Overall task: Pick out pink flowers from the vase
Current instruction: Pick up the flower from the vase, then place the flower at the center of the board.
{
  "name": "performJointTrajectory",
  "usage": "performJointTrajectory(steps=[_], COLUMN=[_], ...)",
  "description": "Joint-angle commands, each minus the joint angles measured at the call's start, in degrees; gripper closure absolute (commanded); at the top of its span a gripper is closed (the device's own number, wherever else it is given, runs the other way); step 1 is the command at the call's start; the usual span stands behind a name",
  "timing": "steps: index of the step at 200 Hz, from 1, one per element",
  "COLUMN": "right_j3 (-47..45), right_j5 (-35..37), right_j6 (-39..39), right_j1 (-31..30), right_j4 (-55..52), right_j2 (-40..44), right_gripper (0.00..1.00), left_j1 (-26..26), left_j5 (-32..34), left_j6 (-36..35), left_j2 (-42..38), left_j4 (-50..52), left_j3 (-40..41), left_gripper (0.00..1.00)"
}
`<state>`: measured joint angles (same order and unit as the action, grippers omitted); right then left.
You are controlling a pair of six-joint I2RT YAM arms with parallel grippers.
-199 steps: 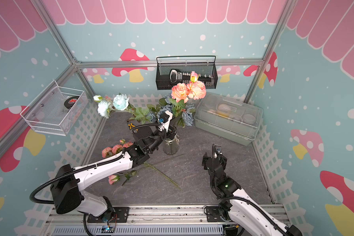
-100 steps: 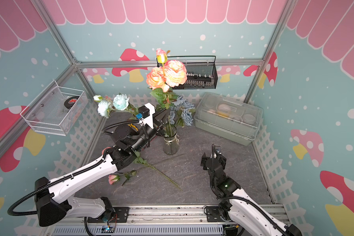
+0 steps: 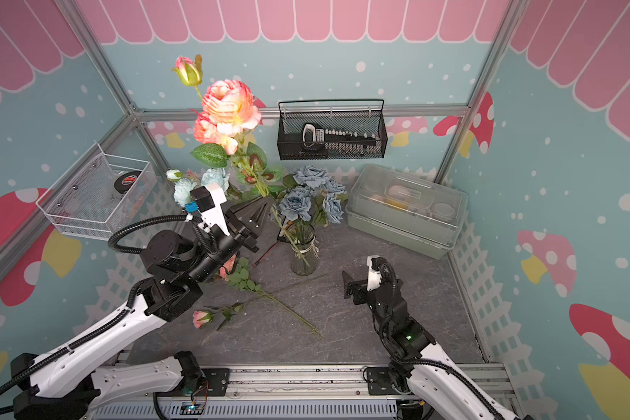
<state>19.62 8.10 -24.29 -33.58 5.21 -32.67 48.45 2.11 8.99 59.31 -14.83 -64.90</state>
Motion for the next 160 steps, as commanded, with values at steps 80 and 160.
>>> performJointTrajectory(steps=[80,160], right_j3=[15.26,22.17], right_j5=[-30.20,-32.15], right_j6=[9.96,9.62], right_j1=[-5.60,-11.65], right_j4=[6.88,11.19], right_j2=[-15.70,-28.77], right_gripper=[0.04,0.30], left_j1=[-0.28,-0.41], left_j5=[-2.02,-5.71], left_j6=[10.62,12.74], left_j2=[-2.51,-1.30], left_j4=[3.87,-1.24], left_j3=[13.33,16.39], left_gripper=[1.00,1.00])
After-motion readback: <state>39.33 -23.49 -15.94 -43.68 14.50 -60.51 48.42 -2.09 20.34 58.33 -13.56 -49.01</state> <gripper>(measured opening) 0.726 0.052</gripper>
